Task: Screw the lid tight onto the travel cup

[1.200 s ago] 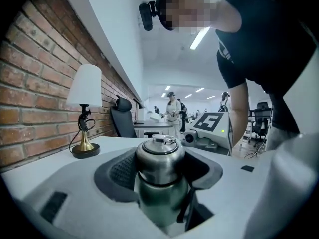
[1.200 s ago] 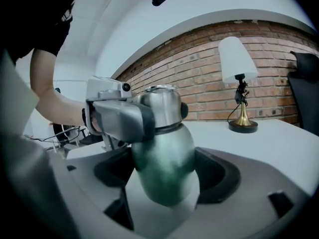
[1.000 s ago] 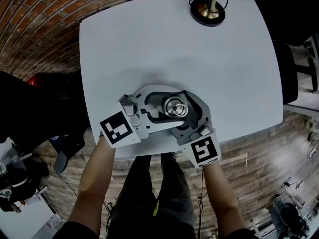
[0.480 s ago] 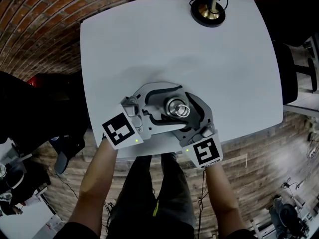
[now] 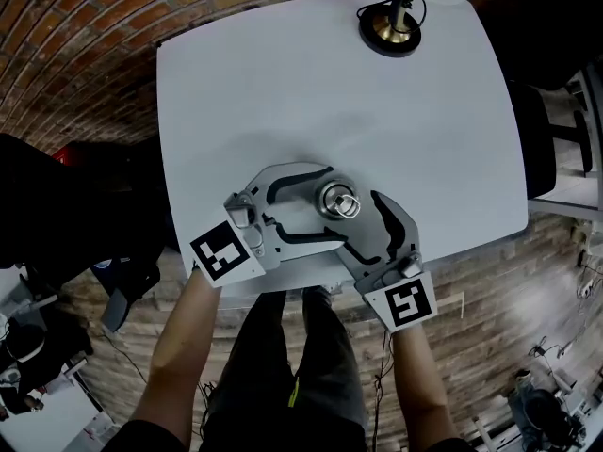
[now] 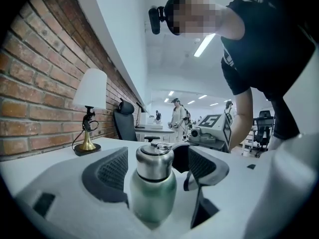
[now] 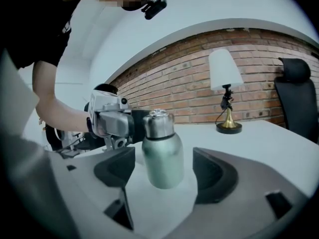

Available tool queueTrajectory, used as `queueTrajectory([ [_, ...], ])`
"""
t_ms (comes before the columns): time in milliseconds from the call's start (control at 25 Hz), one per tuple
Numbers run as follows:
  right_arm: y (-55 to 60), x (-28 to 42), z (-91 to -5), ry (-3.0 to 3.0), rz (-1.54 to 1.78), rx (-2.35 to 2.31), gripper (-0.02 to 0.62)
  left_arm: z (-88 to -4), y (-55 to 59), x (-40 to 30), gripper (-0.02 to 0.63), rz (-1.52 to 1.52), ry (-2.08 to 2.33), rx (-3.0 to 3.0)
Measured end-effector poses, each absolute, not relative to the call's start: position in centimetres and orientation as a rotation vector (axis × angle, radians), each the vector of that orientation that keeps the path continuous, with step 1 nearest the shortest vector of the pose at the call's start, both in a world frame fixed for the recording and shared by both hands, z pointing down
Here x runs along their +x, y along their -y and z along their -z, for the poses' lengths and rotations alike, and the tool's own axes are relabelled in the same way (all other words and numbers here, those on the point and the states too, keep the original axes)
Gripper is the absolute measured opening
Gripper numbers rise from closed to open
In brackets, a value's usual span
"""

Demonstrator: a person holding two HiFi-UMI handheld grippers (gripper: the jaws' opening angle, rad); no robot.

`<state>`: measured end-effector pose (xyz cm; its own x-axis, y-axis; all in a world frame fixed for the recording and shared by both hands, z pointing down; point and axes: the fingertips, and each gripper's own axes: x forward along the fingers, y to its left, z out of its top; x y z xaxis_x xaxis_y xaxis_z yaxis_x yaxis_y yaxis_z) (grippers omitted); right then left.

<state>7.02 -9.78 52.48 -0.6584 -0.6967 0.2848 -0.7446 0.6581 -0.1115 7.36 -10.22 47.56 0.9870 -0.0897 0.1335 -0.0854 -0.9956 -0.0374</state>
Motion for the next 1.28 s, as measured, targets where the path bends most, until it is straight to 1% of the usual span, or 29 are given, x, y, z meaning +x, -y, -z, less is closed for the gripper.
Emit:
queueTrajectory([
  [80, 9.2, 7.8, -52.6, 2.635, -0.369, 1.2, 0.342, -47.3, 9.8, 6.3, 0.362, 0.192, -0.221, -3.145],
  [200, 8.1, 8.4, -52.2, 2.587, -0.392, 1.218, 0.342, -46.7, 9.3, 4.4, 0.362, 0.154, -0.473, -3.226],
  [360, 6.7, 9.6, -50.9, 2.538, -0.437, 1.29, 0.333, -46.4, 8.4, 2.2, 0.354, 0.194, -0.742, -3.259],
  [400, 6.3, 10.0, -50.5, 2.523, -0.442, 1.313, 0.306, -46.3, 8.0, 2.0, 0.337, 0.207, -0.766, -3.258],
  [440, 5.9, 10.4, -50.1, 2.509, -0.442, 1.333, 0.244, -46.1, 7.6, 1.8, 0.294, 0.216, -0.78, -3.258],
  [480, 5.6, 10.7, -49.8, 2.497, -0.44, 1.352, 0.179, -45.9, 7.3, 1.7, 0.264, 0.219, -0.791, -3.261],
  [520, 5.4, 11.0, -49.5, 2.488, -0.439, 1.37, 0.157, -45.8, 7.1, 1.6, 0.253, 0.218, -0.798, -3.264],
  [560, 5.2, 11.4, -49.3, 2.48, -0.436, 1.39, 0.142, -45.7, 6.9, 1.4, 0.222, 0.218, -0.798, -3.259],
  [640, 4.8, 12.2, -48.6, 2.454, -0.416, 1.441, 0.059, -45.7, 6.7, 1.0, 0.134, 0.229, -0.779, -3.215],
  [680, 4.6, 12.8, -48.2, 2.435, -0.405, 1.473, 0.032, -45.4, 6.6, 0.8, 0.083, 0.235, -0.78, -3.195],
  [720, 4.3, 13.4, -47.7, 2.413, -0.398, 1.507, 0.018, -45.0, 6.4, 0.6, 0.058, 0.241, -0.794, -3.181],
  [880, 3.1, 15.6, -45.0, 2.351, -0.414, 1.634, 0.014, -43.2, 6.4, -1.1, 0.037, 0.28, -0.945, -3.1],
  [1040, 2.1, 16.4, -40.5, 2.367, -0.364, 1.694, 0.014, -39.5, 6.2, -3.3, 0.026, 0.198, -1.136, -3.063],
  [1280, 1.9, 17.9, -31.4, 2.388, -0.186, 1.85, 0.012, -33.1, 5.1, -4.6, 0.025, 0.106, -1.121, -2.974],
])
